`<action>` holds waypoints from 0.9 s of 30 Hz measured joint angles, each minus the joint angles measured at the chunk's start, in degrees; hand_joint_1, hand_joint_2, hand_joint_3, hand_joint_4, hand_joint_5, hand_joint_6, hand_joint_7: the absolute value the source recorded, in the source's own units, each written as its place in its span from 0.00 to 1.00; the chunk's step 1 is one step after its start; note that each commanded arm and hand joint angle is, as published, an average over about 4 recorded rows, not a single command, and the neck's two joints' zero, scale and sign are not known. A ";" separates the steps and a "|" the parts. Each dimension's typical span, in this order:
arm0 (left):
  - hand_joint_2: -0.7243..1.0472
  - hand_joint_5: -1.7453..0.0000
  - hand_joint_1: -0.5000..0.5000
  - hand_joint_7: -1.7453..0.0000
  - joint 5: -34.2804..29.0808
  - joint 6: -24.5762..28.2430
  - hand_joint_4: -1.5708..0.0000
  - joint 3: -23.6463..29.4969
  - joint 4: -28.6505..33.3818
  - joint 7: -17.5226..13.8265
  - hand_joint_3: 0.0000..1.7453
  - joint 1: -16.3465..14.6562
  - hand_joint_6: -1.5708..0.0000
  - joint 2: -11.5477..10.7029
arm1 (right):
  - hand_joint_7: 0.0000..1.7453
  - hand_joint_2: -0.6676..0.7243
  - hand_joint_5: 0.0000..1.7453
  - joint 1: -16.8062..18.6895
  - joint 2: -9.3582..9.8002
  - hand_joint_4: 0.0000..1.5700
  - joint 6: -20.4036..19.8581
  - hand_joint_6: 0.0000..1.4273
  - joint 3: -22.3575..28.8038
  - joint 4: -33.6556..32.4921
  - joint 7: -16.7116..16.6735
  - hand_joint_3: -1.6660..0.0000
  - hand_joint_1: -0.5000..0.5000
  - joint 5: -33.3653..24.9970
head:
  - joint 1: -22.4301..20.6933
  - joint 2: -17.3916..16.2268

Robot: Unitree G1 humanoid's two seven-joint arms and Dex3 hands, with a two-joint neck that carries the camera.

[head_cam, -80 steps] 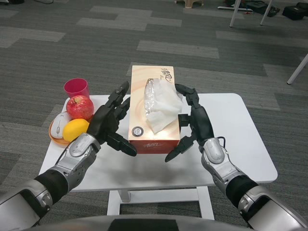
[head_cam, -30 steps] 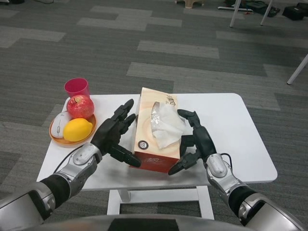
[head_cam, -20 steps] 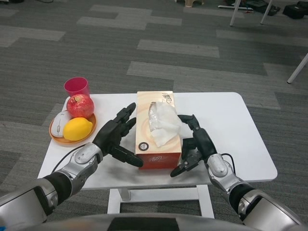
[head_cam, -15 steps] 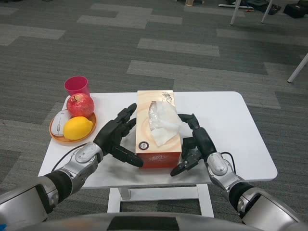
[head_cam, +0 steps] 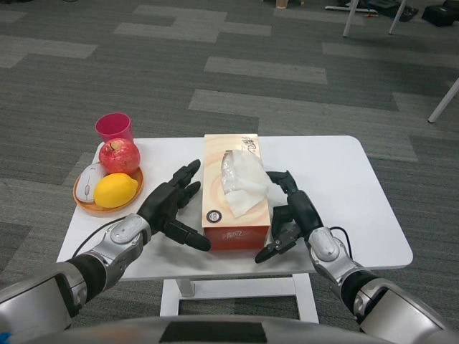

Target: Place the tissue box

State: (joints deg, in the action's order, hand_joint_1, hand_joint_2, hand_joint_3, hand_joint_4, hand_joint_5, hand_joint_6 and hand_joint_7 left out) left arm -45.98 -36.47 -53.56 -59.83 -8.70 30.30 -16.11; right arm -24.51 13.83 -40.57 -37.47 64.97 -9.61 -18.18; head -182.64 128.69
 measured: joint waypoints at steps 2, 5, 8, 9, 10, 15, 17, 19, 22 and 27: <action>0.50 0.82 1.00 0.99 -0.01 0.00 1.00 0.07 0.00 -0.10 0.00 0.00 1.00 0.00 | 0.44 0.59 0.78 0.00 -0.02 0.80 0.00 0.00 0.17 0.00 0.00 1.00 0.38 0.00 | -0.08 0.03; 0.50 0.82 1.00 1.00 -0.01 0.00 1.00 0.53 0.00 -0.28 0.00 0.00 1.00 0.01 | 0.44 0.59 0.78 0.03 -0.06 0.79 0.00 0.00 1.02 -0.05 0.04 1.00 0.38 0.03 | -0.34 0.11; 0.50 0.82 1.00 1.00 -0.04 0.00 1.00 1.25 0.01 -0.49 0.00 -0.02 1.00 0.01 | 0.44 0.59 0.78 0.20 -0.07 0.78 0.00 0.00 2.57 -0.41 0.18 0.99 0.38 0.07 | -0.34 0.11; 0.50 0.82 1.00 1.00 -0.05 -0.01 1.00 1.46 0.02 -0.61 0.00 -0.03 1.00 0.01 | 0.44 0.59 0.78 0.33 -0.08 0.78 0.01 0.00 3.14 -0.67 0.24 0.99 0.38 0.08 | -0.34 0.11; 0.50 0.82 1.00 1.00 -0.05 -0.01 1.00 1.68 0.03 -0.79 0.00 -0.05 1.00 0.01 | 0.44 0.59 0.78 0.50 -0.09 0.78 0.00 0.00 3.74 -1.00 0.30 1.00 0.38 0.10 | -0.34 0.11; 0.50 0.82 1.00 1.00 -0.06 -0.10 1.00 3.30 0.38 -1.80 0.00 -0.63 1.00 -0.11 | 0.43 0.59 0.78 2.14 -0.01 0.75 -0.02 0.00 7.29 -2.50 0.74 1.00 0.38 0.14 | -0.64 0.14; 0.50 0.82 1.00 1.00 -0.07 -0.19 1.00 3.90 0.82 -2.47 0.00 -1.12 1.00 -0.27 | 0.41 0.59 0.78 3.04 0.14 0.74 -0.02 0.00 8.57 -3.20 1.15 1.00 0.38 0.14 | -0.88 0.20; 0.50 0.82 1.00 1.00 -0.08 -0.23 1.00 4.53 1.50 -3.36 0.00 -1.53 1.00 -0.43 | 0.40 0.59 0.78 3.75 0.44 0.72 -0.02 0.00 9.85 -3.94 1.99 1.00 0.38 0.14 | -1.00 0.28; 0.51 0.82 1.00 1.00 -0.08 -0.29 1.00 5.51 2.42 -4.51 0.00 -2.09 1.00 -0.77 | 0.39 0.59 0.78 4.65 1.19 0.71 -0.01 0.00 11.63 -4.78 4.19 1.00 0.38 0.15 | -1.14 0.38; 0.51 0.82 1.00 1.00 -0.06 -0.28 1.00 7.63 4.93 -6.20 0.00 -3.84 1.00 -1.93 | 0.40 0.59 0.78 6.84 2.90 0.68 0.02 0.00 15.19 -7.86 7.25 0.98 0.38 0.15 | -1.47 0.56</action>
State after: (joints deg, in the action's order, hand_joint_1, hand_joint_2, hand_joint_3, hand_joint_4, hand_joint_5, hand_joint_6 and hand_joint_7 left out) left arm -46.04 -36.76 -45.92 -54.91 -14.89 26.46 -18.03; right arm -17.67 16.72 -40.55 -22.28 57.11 -2.36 -18.03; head -184.11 129.24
